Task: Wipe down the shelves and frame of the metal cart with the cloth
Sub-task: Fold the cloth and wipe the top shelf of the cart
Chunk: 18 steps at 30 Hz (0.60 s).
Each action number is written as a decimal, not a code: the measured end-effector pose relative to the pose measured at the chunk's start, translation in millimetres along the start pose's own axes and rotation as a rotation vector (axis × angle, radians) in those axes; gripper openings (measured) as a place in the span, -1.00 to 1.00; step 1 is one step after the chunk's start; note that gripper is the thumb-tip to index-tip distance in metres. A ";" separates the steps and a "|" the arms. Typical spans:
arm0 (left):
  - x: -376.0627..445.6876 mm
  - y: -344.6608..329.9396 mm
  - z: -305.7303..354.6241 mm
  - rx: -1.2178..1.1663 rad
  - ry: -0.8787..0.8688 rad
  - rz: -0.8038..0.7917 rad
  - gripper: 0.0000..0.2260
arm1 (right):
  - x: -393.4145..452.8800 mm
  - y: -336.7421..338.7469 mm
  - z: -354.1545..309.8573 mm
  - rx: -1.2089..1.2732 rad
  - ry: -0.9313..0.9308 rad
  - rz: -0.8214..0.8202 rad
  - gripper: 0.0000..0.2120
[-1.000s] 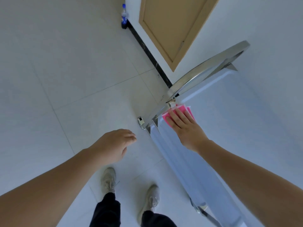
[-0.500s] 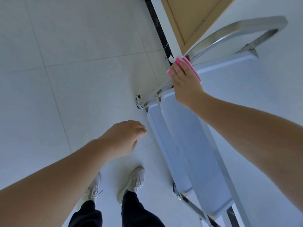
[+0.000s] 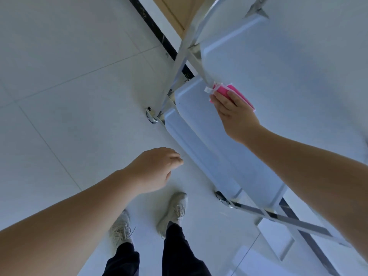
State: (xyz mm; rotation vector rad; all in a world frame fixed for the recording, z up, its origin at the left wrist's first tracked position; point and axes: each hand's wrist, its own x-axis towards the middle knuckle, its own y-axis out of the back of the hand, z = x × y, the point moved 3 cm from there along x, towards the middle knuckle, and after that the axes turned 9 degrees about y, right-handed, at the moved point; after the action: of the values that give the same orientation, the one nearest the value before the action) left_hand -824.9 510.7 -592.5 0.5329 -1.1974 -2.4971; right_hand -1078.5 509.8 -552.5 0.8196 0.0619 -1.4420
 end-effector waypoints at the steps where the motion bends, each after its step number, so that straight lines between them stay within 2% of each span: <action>1: 0.9 -2.5 4.6 0.000 -0.016 -0.006 -0.64 | -10.0 -2.4 -3.8 0.016 -0.012 0.023 -0.46; 4: 3.4 -10.3 19.3 0.002 -0.055 -0.024 -0.63 | -39.0 -11.5 -17.4 0.030 -0.044 0.070 -0.46; 18: 38.7 -65.4 110.5 0.086 -0.200 -0.150 -0.61 | -177.2 -78.4 -85.2 0.124 -0.107 0.057 -0.53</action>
State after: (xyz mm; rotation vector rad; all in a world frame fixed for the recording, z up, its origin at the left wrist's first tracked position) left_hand -917.9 607.3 -587.8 0.4158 -1.3910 -2.6872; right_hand -1142.5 711.4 -561.4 0.8373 -0.1328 -1.4442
